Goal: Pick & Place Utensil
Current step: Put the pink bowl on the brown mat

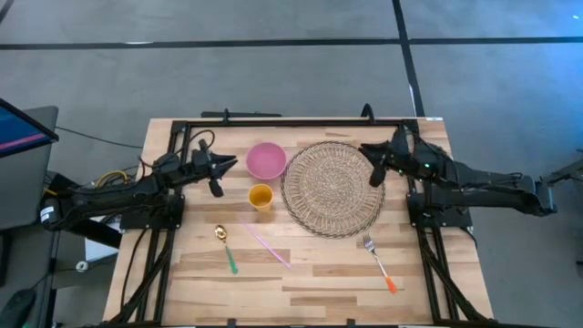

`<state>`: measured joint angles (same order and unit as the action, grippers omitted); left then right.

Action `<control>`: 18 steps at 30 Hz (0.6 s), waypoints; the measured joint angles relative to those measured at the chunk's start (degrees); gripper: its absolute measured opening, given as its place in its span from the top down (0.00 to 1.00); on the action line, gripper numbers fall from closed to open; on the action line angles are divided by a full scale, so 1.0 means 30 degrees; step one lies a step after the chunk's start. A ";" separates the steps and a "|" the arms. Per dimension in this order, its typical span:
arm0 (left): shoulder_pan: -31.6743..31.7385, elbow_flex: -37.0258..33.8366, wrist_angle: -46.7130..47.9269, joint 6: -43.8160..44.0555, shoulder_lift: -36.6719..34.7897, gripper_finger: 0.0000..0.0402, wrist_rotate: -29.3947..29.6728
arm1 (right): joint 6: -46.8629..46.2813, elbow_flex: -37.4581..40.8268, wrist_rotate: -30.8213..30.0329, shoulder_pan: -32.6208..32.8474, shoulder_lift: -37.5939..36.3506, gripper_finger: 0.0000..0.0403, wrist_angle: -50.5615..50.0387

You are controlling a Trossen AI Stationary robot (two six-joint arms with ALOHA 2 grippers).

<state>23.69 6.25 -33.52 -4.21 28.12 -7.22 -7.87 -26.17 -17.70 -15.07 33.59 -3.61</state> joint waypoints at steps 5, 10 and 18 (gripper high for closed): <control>0.0005 0.2276 0.0048 0.0058 0.2452 0.72 -0.0824 | -0.0546 -0.1260 -0.0128 -0.0722 0.1637 0.85 -0.2401; 0.0005 0.4879 0.0901 0.0080 0.5874 0.65 -0.0824 | -0.0257 -0.1262 -0.0116 -0.1416 0.2965 0.83 -0.2574; -0.0047 0.9163 0.2007 0.1361 1.1806 0.64 -0.0715 | -0.0186 -0.1262 -0.0114 -0.3105 0.3834 0.65 -0.2589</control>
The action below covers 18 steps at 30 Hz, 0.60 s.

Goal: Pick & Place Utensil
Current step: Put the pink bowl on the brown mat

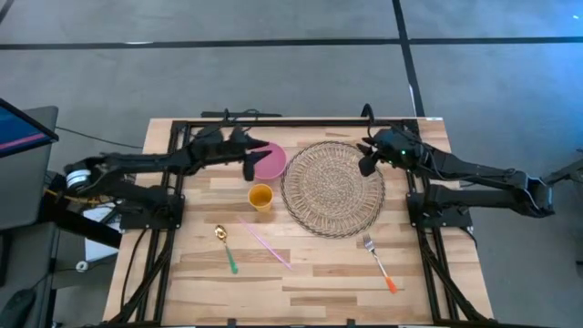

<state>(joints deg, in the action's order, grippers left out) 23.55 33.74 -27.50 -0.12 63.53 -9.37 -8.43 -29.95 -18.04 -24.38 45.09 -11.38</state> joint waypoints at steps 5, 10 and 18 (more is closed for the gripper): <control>-0.0511 0.1247 0.0969 0.0793 0.2730 0.66 0.0036 | -0.0013 0.0000 -0.0002 -0.0497 0.0340 0.55 0.0026; -0.0589 0.3740 0.7644 -0.1141 0.3382 0.66 0.1995 | -0.0020 0.0000 0.0013 -0.0539 0.0369 0.52 0.0066; -0.0721 0.7561 1.8356 -0.3450 0.1701 0.66 0.3975 | -0.0013 0.0006 0.0035 -0.0553 0.0361 0.54 0.0086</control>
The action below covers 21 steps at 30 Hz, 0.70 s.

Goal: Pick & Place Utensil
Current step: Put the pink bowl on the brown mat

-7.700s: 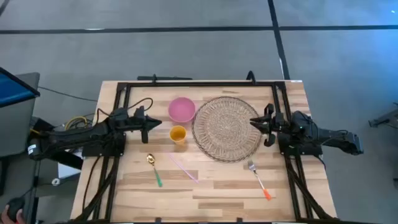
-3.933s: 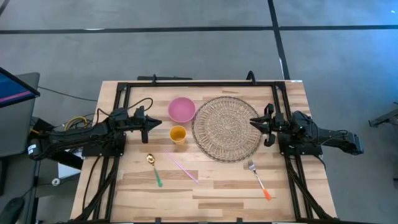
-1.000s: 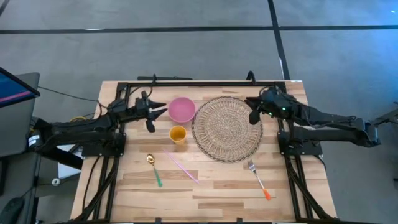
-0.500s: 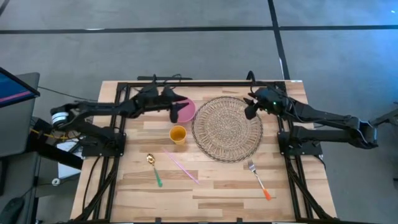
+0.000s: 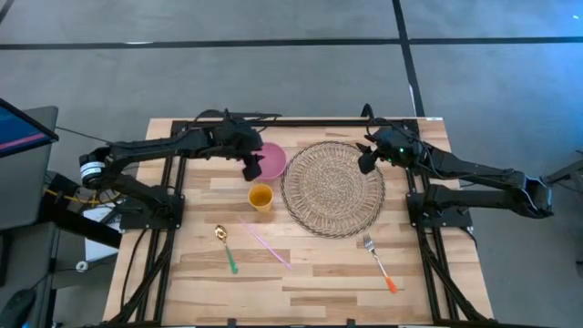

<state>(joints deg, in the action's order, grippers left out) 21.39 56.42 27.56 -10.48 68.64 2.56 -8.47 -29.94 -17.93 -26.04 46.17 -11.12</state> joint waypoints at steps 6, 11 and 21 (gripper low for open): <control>-0.0129 -0.0172 0.3711 -0.1739 -0.1358 0.66 0.0007 | -0.0007 0.0000 0.0015 0.0015 0.0000 0.57 0.0002; -0.0167 -0.1461 0.3665 -0.2604 -0.1725 0.66 -0.0620 | -0.0058 0.0002 0.0015 0.0035 0.0000 0.58 0.0002; -0.0296 -0.5117 -0.0760 -0.6819 -0.1725 0.66 -0.2794 | -0.0051 -0.0002 0.0022 0.0029 0.0000 0.58 0.0169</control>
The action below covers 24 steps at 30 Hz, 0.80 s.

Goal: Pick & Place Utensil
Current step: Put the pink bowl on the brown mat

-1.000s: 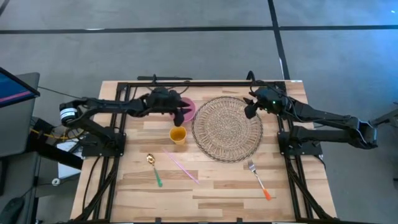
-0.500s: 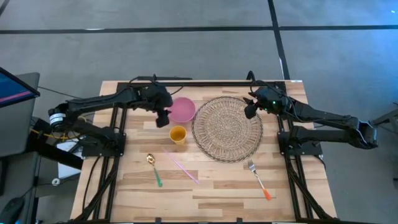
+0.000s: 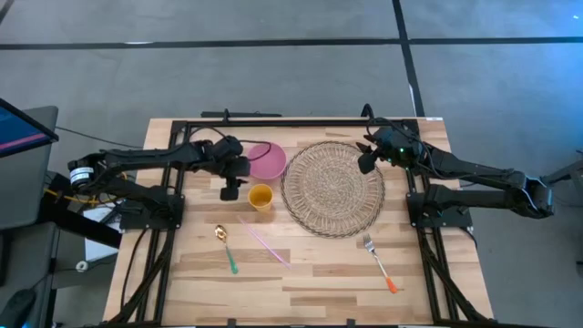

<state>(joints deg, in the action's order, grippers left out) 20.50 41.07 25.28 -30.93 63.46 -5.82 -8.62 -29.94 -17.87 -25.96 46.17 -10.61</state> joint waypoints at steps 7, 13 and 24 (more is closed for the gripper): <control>0.0044 -0.0813 -0.1760 -0.1975 0.0398 0.66 0.0319 | 0.0000 0.0003 -0.0007 0.0000 0.0000 0.59 -0.0007; 0.0049 -0.0981 -0.3378 -0.2123 0.1439 0.66 0.0996 | 0.0000 0.0003 -0.0007 0.0000 0.0000 0.59 0.0126; -0.0084 -0.1003 -0.4760 -0.2268 0.0707 0.66 0.1018 | 0.0051 0.0003 -0.0007 0.0000 0.0000 0.60 0.0138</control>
<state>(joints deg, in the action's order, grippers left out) 20.25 38.06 11.00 -37.74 65.58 -2.77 -8.47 -29.93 -17.89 -25.96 46.17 -10.20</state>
